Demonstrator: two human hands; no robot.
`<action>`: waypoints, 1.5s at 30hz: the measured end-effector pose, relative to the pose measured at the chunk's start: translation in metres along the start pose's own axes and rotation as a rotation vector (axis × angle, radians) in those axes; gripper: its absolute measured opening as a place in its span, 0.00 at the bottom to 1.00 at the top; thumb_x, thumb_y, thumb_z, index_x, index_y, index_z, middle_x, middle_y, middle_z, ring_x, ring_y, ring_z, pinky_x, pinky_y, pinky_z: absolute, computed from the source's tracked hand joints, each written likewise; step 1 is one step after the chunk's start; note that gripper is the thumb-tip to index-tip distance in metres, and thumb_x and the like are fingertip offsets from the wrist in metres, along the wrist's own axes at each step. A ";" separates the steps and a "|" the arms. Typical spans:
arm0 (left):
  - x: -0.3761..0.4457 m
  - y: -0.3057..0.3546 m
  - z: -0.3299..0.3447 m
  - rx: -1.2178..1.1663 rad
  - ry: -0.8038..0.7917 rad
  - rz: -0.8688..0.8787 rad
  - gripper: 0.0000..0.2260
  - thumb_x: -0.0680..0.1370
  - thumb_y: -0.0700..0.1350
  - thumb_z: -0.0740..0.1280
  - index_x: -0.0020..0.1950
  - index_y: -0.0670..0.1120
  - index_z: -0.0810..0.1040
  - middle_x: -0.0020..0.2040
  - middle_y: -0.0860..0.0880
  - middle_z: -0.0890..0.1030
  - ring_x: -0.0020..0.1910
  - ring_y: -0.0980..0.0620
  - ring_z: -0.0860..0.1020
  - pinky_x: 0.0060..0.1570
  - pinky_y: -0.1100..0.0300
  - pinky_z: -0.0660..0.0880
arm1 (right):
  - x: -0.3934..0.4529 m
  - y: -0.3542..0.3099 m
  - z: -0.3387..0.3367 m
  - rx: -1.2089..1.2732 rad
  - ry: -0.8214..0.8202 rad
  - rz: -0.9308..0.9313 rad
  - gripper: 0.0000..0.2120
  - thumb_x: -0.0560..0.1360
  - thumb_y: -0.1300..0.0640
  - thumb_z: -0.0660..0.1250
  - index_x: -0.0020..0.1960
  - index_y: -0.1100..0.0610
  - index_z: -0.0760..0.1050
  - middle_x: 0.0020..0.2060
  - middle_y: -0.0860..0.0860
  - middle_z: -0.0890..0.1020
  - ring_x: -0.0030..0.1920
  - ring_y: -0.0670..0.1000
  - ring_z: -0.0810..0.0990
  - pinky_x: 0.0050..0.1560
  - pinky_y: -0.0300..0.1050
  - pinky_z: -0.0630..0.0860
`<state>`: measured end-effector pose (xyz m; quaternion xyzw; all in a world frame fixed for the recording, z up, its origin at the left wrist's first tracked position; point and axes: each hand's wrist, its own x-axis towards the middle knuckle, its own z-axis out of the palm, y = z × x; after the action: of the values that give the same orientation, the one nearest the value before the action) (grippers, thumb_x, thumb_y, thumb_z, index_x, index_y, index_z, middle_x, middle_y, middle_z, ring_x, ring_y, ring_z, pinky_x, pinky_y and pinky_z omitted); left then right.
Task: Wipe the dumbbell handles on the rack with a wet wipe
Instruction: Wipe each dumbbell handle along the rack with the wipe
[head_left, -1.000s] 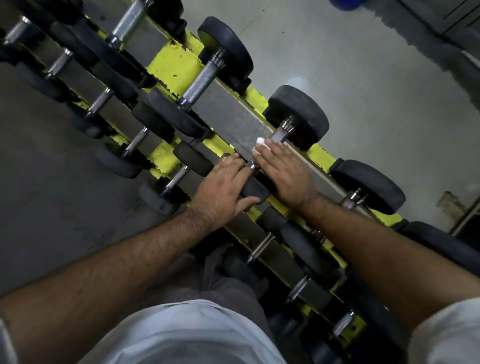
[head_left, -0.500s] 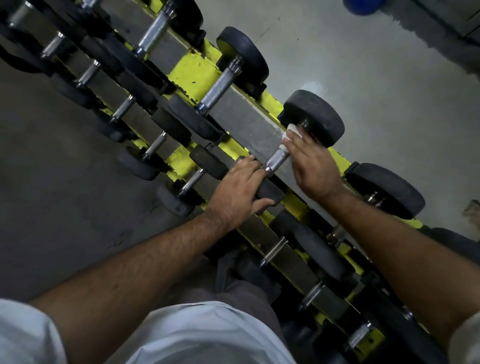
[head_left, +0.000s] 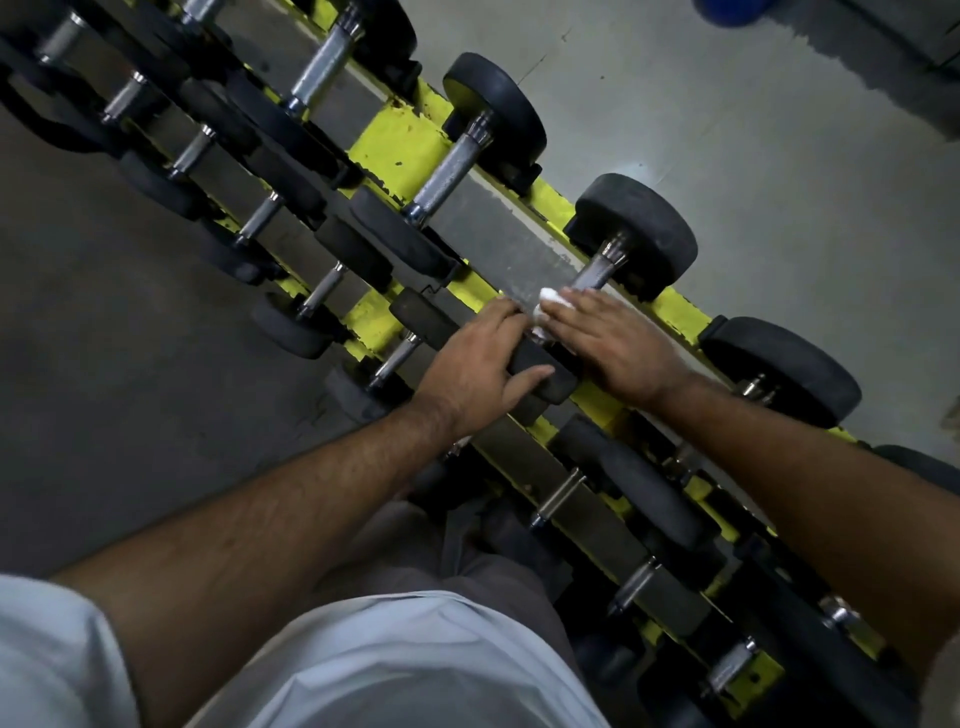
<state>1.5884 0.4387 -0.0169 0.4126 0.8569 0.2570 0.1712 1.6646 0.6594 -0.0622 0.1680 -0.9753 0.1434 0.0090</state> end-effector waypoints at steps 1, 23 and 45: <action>0.002 -0.001 -0.003 -0.032 -0.002 -0.032 0.27 0.77 0.58 0.68 0.68 0.41 0.72 0.68 0.43 0.72 0.68 0.47 0.70 0.67 0.56 0.67 | 0.002 0.011 -0.004 -0.010 0.047 0.060 0.24 0.78 0.66 0.59 0.74 0.62 0.70 0.73 0.59 0.71 0.75 0.60 0.68 0.78 0.50 0.55; 0.008 -0.009 -0.001 -0.082 -0.069 -0.058 0.29 0.72 0.64 0.65 0.61 0.42 0.75 0.62 0.44 0.75 0.68 0.46 0.70 0.68 0.50 0.71 | 0.011 -0.028 -0.015 -0.126 -0.138 0.381 0.29 0.79 0.57 0.49 0.79 0.63 0.60 0.78 0.60 0.61 0.79 0.59 0.58 0.78 0.56 0.57; 0.008 -0.012 -0.003 -0.359 -0.095 -0.172 0.24 0.76 0.57 0.70 0.65 0.44 0.73 0.70 0.47 0.69 0.77 0.50 0.60 0.69 0.58 0.65 | 0.069 -0.030 -0.041 -0.332 -0.544 0.415 0.27 0.81 0.42 0.49 0.56 0.57 0.79 0.54 0.56 0.81 0.61 0.57 0.77 0.72 0.54 0.64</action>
<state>1.5749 0.4373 -0.0226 0.3125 0.8203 0.3703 0.3038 1.6084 0.6214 -0.0101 -0.0051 -0.9652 -0.0676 -0.2524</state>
